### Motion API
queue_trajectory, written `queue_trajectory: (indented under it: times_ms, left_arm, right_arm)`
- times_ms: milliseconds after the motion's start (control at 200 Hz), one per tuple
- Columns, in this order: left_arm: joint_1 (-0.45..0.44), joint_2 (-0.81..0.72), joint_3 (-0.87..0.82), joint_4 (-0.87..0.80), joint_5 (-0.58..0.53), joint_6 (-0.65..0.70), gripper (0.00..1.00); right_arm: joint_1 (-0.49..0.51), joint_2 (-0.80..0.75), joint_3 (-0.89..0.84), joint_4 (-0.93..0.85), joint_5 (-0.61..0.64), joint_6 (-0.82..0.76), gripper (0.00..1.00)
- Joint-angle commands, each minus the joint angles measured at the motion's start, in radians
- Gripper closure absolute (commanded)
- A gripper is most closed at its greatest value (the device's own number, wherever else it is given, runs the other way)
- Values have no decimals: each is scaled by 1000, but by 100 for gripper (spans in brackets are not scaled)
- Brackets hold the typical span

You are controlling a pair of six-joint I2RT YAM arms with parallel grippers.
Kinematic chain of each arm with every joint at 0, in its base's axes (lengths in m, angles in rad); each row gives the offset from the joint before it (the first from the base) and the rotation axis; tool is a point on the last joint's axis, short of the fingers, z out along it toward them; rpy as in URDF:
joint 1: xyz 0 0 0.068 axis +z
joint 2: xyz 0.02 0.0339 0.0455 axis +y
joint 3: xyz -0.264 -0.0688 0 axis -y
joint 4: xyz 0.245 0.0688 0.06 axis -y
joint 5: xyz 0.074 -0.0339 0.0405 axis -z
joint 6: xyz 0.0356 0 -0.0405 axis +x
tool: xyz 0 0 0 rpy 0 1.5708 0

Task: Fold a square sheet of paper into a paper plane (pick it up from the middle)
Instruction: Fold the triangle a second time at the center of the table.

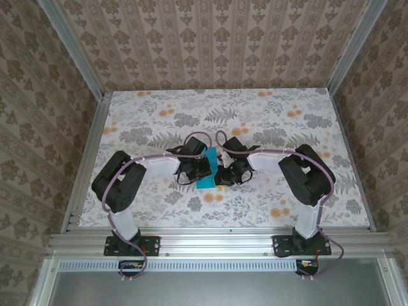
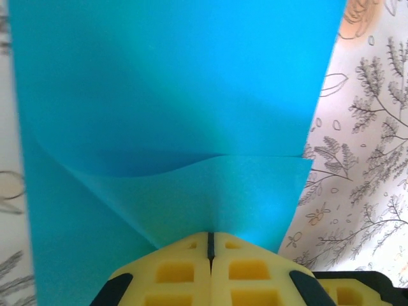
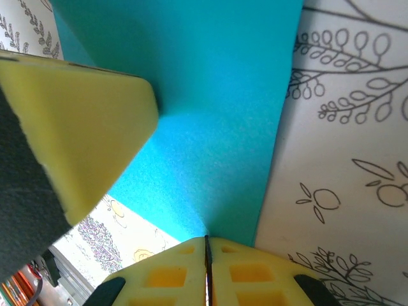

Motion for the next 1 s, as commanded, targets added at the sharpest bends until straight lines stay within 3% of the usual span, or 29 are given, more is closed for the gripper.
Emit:
queue_trajectory:
  times_ms: [0, 165, 350, 720, 995]
  left_arm:
    - [35, -47, -20, -81, -64, 34, 90]
    - [55, -105, -36, -38, -58, 68, 81]
    - [40, -167, -100, 142, 50, 67, 79]
    - [-25, -105, -180, 322, 116, -16, 88]
    - [-25, -35, -156, 284, 93, -24, 90]
  right_arm:
    - [1, 49, 2, -72, 67, 0, 90]
    - [0, 66, 4, -80, 71, 8, 90]
    - [1, 73, 12, -80, 64, 17, 90]
    - [-1, 93, 14, -98, 71, 28, 90]
    - [-1, 91, 11, -103, 74, 24, 90]
